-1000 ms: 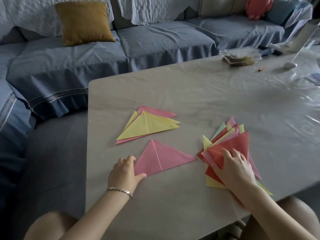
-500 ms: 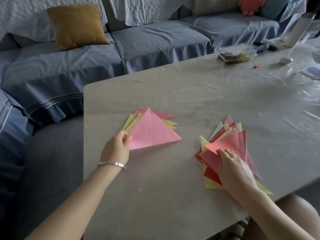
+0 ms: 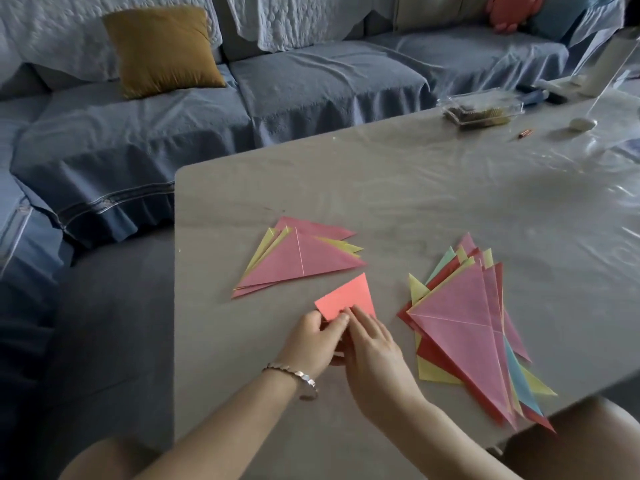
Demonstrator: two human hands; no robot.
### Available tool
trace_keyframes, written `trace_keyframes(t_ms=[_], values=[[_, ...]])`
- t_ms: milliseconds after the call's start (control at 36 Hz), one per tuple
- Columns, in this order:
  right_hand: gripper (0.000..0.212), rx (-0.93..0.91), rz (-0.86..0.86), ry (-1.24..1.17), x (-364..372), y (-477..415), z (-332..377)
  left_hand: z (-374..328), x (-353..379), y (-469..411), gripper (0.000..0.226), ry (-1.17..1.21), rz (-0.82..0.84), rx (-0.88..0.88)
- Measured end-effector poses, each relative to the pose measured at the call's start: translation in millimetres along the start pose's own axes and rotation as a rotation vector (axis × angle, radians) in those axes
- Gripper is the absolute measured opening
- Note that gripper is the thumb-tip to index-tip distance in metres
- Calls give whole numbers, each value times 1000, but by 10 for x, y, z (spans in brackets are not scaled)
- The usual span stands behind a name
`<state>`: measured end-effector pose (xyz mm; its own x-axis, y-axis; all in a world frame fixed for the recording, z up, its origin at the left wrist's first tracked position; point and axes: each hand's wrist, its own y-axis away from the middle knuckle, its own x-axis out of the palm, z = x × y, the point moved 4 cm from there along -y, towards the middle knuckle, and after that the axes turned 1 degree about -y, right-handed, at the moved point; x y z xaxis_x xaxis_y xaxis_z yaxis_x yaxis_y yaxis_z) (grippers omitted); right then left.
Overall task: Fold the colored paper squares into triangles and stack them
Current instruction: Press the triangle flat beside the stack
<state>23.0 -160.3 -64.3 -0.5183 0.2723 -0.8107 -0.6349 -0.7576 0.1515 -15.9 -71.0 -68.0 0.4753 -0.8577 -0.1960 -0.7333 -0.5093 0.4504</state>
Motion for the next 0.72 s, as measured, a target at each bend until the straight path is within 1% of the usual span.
trace_keyframes(t_ms=[28,56,83,111,139,222,278,333,389,417,500,528,583,639,722], values=[[51,-36,6,-6,29,15,8,27,-63,-35,16,-8,-50,-9],[53,-74,10,-8,48,36,13,38,-132,-69,17,-65,-91,5],[62,-99,11,-3,52,59,6,29,-203,-94,17,-142,-124,38],[69,-125,0,13,45,78,-20,16,-271,-122,17,-233,-136,81],[69,-163,-42,52,27,92,-57,-10,-324,-144,18,-320,-125,114],[51,-263,-211,132,-102,108,-157,-148,-433,-192,26,-526,-32,179],[39,-329,-265,151,-123,93,-215,-190,-471,-290,12,-603,83,200],[35,-373,-257,158,-80,78,-264,-173,-478,-397,25,-753,138,175],[34,-396,-205,191,15,59,-304,-172,-458,-452,21,-885,114,182],[34,-402,-167,215,80,56,-318,-183,-435,-469,24,-914,87,198],[41,-422,-61,335,283,54,-357,-145,-387,-528,45,-969,-49,316],[44,-413,-28,372,331,59,-361,-108,-381,-526,49,-980,-106,358],[47,-399,-18,414,406,72,-372,-39,-341,-436,51,-955,-180,462],[48,-393,-38,414,448,85,-374,83,-267,-285,47,-925,-174,531],[44,-398,-112,378,451,89,-351,388,-145,-66,42,-921,-89,588]])
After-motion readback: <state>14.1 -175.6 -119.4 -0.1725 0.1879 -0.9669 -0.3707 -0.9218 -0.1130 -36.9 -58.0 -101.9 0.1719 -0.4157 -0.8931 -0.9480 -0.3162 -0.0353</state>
